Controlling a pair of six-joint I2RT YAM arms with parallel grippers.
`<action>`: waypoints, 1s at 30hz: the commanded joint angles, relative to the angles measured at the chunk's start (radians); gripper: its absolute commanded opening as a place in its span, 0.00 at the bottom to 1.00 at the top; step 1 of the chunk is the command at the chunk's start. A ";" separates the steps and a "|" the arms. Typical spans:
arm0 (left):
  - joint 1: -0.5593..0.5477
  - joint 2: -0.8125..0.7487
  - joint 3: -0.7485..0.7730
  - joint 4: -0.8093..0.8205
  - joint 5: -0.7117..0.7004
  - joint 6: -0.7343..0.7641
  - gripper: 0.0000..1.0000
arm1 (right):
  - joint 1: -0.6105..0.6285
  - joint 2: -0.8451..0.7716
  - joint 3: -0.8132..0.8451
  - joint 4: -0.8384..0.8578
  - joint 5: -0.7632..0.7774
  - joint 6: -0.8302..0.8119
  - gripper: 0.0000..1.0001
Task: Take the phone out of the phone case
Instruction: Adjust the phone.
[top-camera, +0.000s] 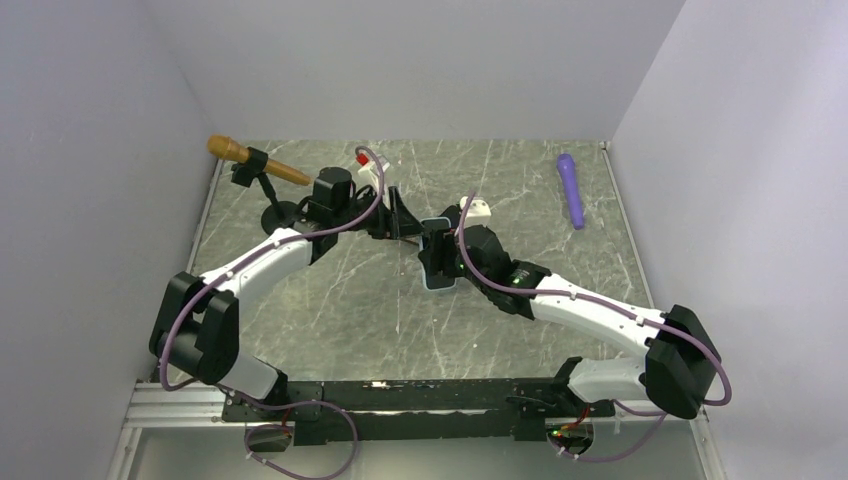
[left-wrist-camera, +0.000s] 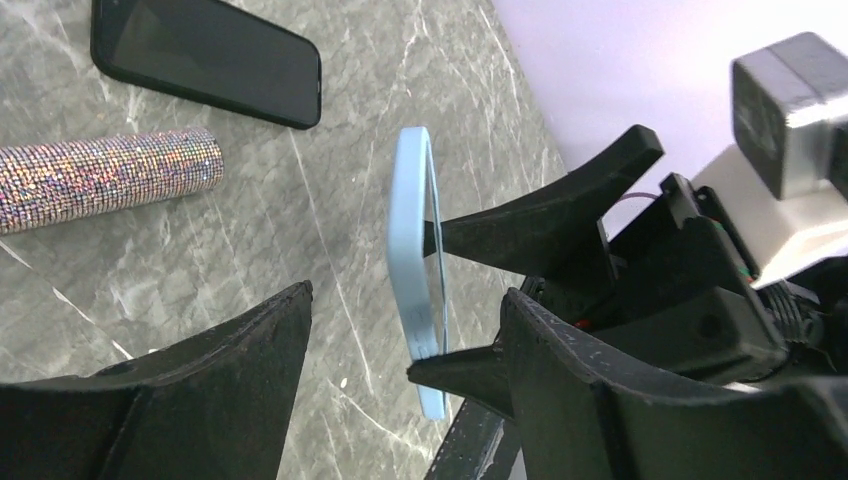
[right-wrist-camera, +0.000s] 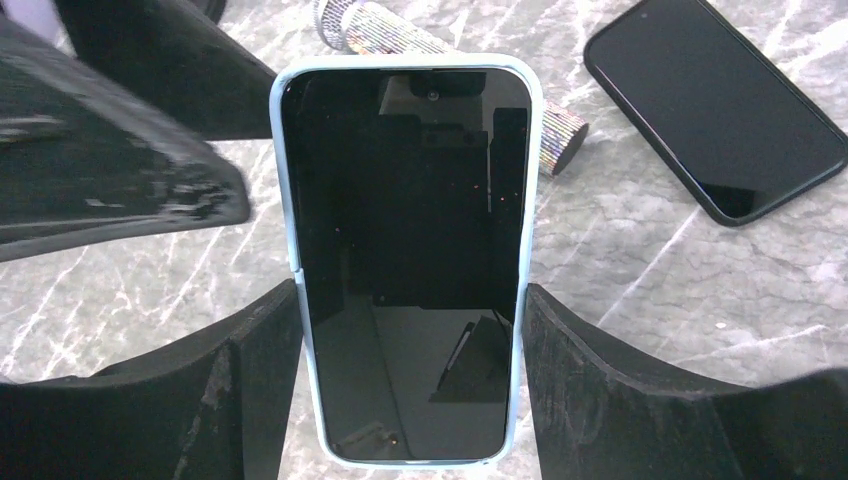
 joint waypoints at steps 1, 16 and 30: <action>-0.006 0.014 0.005 0.043 0.034 -0.029 0.71 | 0.020 -0.042 0.013 0.168 0.010 0.015 0.00; -0.020 0.045 0.013 0.074 0.086 -0.038 0.42 | 0.042 0.018 0.041 0.237 0.017 0.007 0.00; -0.043 0.068 0.012 0.132 0.148 -0.078 0.32 | 0.049 0.027 0.071 0.225 0.033 0.041 0.00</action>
